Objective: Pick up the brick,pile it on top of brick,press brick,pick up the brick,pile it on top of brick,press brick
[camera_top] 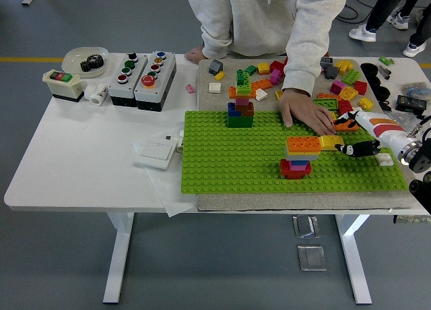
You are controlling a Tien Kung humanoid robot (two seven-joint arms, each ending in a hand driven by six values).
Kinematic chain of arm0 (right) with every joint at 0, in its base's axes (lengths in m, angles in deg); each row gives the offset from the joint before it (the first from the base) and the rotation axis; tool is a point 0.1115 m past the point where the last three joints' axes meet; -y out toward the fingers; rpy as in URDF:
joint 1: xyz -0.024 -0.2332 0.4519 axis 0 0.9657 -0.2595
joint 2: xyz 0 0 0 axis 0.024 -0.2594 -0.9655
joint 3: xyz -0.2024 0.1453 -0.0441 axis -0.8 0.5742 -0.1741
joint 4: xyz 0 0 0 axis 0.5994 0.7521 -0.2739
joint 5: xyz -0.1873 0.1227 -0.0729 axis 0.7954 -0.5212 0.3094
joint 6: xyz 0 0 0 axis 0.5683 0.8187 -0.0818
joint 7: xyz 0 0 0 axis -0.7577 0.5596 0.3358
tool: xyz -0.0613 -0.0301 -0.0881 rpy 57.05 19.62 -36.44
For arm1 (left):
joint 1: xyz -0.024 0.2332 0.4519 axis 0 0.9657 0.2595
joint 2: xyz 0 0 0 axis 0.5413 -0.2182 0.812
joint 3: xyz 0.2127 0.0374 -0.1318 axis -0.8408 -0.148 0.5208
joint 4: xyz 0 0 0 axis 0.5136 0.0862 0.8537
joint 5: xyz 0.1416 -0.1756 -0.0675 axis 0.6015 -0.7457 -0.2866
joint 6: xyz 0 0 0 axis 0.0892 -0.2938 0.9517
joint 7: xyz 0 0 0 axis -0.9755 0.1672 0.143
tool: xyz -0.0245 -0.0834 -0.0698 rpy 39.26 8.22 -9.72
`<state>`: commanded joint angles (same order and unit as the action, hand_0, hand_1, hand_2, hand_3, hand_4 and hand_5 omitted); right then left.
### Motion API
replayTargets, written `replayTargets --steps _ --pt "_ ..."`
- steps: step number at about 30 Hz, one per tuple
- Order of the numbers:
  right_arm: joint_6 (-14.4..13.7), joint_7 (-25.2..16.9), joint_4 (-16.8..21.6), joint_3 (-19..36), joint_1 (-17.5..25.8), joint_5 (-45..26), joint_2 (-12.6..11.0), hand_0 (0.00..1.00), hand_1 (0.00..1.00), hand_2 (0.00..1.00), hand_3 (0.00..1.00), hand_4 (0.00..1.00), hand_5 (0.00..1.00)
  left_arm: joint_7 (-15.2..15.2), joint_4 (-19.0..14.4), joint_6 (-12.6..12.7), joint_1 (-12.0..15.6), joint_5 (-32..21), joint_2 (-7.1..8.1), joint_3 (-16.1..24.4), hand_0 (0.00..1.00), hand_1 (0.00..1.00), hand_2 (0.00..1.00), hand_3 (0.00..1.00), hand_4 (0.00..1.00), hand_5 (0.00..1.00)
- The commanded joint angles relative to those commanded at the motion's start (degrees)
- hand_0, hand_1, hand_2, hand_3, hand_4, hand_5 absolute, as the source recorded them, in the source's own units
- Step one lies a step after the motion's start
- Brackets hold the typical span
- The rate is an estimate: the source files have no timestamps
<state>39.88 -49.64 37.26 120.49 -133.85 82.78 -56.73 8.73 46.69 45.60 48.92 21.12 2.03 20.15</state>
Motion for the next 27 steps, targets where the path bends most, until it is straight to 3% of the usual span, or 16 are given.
replayTargets --steps 9,27 --pt "-0.4 0.1 -0.4 -0.3 0.7 -1.1 0.9 0.688 0.651 0.727 0.702 0.778 0.297 0.0 0.0 0.1 0.0 -0.2 -0.1 -0.1 0.784 0.725 0.64 0.56 0.583 0.602" --pt "-4.0 1.1 -2.4 -1.9 1.0 -0.5 3.3 0.685 0.642 0.695 0.659 0.747 0.301 0.1 0.0 0.1 -0.1 -1.2 -0.07 -1.2 0.782 0.725 0.641 0.559 0.583 0.603"
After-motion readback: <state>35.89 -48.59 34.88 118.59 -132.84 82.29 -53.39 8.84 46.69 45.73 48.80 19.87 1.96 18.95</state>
